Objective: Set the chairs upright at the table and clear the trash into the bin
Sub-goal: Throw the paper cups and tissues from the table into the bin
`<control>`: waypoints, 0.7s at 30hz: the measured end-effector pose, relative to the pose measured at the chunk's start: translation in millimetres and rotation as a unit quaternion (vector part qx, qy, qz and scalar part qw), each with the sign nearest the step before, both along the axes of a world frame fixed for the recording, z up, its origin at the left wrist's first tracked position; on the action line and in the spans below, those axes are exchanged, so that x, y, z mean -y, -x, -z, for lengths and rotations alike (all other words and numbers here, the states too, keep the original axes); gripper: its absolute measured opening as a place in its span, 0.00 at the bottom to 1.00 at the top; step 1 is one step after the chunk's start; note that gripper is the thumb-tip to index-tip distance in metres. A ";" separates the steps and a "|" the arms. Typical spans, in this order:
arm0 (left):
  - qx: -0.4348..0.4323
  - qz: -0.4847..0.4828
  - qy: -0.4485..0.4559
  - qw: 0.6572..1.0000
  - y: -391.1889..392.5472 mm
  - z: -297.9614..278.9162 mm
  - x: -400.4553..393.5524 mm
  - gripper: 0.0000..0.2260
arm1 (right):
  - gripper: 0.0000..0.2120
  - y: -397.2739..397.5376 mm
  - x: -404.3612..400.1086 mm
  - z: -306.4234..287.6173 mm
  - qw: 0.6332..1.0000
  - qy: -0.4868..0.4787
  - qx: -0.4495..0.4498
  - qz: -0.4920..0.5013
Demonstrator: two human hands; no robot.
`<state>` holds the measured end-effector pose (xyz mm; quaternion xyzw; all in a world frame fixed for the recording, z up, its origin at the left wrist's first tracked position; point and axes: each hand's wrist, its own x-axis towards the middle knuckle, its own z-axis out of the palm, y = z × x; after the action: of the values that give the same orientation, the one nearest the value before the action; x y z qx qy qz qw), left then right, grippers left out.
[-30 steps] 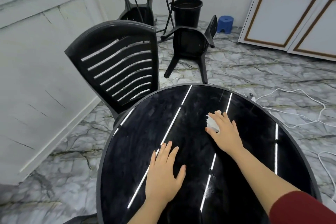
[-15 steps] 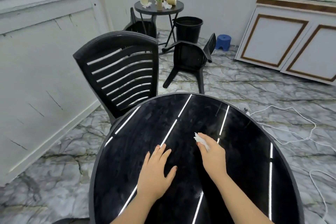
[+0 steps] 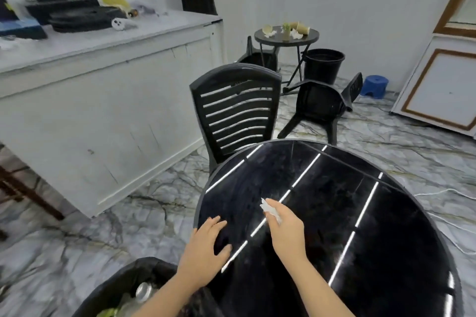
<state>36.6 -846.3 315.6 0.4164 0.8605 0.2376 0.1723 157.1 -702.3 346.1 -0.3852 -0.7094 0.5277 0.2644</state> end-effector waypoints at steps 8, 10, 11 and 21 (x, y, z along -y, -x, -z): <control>-0.032 -0.108 0.012 0.994 31.8 -10.8 149.4 0.26 | 0.13 49.0 136.1 10.3 0.982 -0.054 0.053 -0.175; -0.022 -0.124 0.028 0.992 31.1 -1.9 195.1 0.25 | 0.13 55.0 172.2 23.4 0.973 -0.066 0.076 -0.207; -0.015 -0.132 0.036 0.990 29.3 2.8 218.3 0.24 | 0.14 56.2 189.8 30.9 0.970 -0.063 0.090 -0.215; 0.106 -0.262 0.109 0.953 -30.7 88.7 408.1 0.22 | 0.13 34.2 317.7 130.2 0.932 0.005 0.228 -0.280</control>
<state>67.2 -1254.3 226.9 0.1275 0.9369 0.2219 0.2381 122.8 -1020.0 215.8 -0.2822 -0.8268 0.4822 -0.0653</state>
